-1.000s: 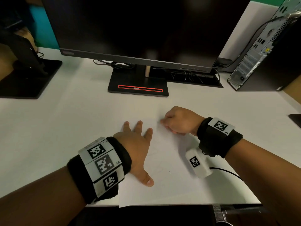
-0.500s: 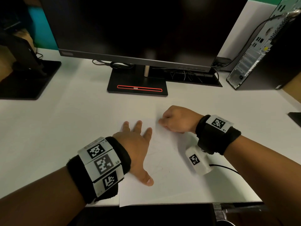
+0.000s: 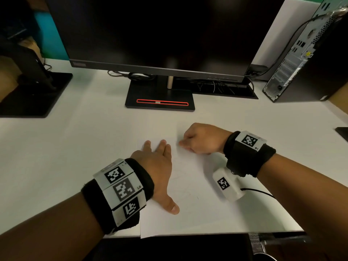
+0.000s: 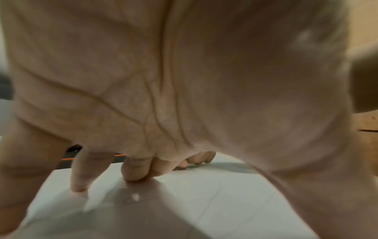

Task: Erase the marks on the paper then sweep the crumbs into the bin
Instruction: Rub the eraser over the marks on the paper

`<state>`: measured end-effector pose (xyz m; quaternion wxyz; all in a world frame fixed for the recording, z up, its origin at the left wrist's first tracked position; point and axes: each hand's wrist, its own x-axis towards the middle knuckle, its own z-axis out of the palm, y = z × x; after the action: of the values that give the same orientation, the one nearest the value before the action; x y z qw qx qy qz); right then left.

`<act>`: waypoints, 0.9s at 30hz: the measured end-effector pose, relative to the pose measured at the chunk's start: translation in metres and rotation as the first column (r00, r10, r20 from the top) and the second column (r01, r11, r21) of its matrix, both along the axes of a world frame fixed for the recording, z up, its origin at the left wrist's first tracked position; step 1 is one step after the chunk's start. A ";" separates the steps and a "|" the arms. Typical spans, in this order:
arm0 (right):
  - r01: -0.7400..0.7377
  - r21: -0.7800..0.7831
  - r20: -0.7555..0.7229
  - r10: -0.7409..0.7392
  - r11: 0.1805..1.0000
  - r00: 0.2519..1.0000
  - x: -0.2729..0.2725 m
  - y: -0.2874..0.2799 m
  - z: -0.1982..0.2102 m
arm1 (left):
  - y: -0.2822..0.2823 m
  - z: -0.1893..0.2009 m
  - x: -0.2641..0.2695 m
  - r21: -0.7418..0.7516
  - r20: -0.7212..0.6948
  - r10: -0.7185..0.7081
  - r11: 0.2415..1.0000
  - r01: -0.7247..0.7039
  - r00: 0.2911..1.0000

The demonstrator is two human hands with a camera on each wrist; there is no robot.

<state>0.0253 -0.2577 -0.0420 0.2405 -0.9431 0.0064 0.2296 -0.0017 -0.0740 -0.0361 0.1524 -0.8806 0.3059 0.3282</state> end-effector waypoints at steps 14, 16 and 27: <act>-0.009 -0.021 0.004 0.009 1.000 1.000 0.002 0.001 0.003 | 0.000 0.003 -0.001 0.008 -0.030 0.009 1.000 -0.009 1.000; -0.023 0.019 -0.060 0.024 1.000 0.998 0.002 0.002 0.003 | 0.001 0.003 0.000 0.007 -0.034 0.011 1.000 -0.011 0.999; -0.025 0.018 -0.051 0.026 1.000 0.998 -0.005 -0.001 0.005 | 0.001 0.002 0.000 0.004 -0.043 0.014 1.000 -0.014 0.999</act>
<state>0.0201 -0.2585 -0.0368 0.2455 -0.9348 -0.0015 0.2567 -0.0014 -0.0732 -0.0337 0.1453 -0.8752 0.3024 0.3486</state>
